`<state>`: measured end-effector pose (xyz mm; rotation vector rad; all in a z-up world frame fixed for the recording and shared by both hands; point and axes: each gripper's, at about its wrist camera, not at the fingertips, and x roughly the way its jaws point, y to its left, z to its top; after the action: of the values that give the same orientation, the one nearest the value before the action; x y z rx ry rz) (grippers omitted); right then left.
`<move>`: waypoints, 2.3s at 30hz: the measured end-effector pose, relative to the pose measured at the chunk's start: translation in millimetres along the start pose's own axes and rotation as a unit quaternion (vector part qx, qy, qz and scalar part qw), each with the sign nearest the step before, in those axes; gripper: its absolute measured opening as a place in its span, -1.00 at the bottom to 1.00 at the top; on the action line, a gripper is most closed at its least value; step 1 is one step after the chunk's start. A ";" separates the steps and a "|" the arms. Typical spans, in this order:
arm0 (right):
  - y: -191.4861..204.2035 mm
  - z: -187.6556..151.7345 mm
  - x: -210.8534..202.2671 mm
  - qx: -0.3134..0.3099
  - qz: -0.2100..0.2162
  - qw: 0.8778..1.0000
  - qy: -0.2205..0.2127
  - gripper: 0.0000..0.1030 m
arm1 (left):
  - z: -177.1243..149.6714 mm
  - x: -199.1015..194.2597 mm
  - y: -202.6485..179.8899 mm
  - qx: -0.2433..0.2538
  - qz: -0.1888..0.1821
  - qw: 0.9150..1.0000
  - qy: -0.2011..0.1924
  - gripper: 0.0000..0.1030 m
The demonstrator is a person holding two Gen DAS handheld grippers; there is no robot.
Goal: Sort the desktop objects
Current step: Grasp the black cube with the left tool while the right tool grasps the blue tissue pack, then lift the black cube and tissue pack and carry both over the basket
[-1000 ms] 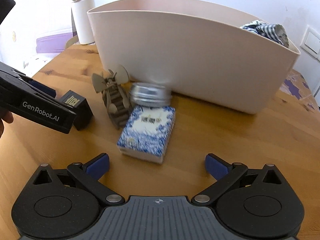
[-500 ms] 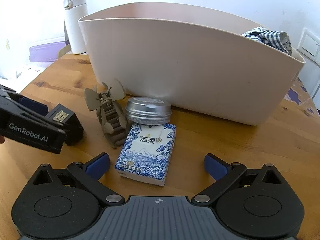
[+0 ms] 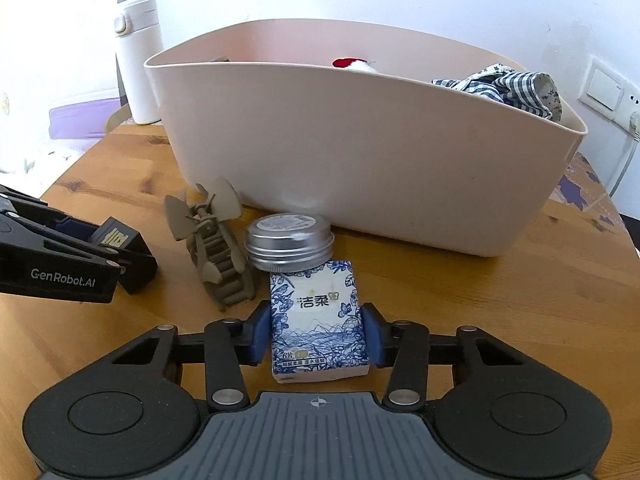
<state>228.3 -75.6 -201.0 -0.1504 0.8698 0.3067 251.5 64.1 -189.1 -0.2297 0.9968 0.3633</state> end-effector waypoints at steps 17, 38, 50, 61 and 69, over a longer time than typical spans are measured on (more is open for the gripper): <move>-24.8 -30.8 -40.7 0.009 -0.009 1.000 0.017 -0.15 | -13.9 -30.6 -17.0 0.003 -0.012 1.000 0.004 -0.12; -66.1 15.3 -124.3 0.026 -0.014 0.997 -0.069 -0.15 | 34.4 -103.5 -31.9 0.020 -0.026 0.996 -0.088 -0.12; -84.0 70.9 -158.9 0.022 -0.019 0.987 -0.158 -0.15 | 91.3 -130.4 -26.5 0.027 -0.022 0.988 -0.150 -0.12; -97.1 125.4 -137.4 0.010 -0.027 0.983 -0.182 -0.15 | 164.9 -120.9 -34.6 0.046 -0.011 0.979 -0.200 -0.12; -102.0 150.5 -107.8 0.016 -0.024 0.985 -0.170 -0.15 | 189.6 -82.1 -44.2 0.046 0.005 0.981 -0.189 -0.12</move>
<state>305.7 -155.9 -21.3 -0.0850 0.5312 0.2625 375.7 74.4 -18.5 -0.0668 0.6375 0.3534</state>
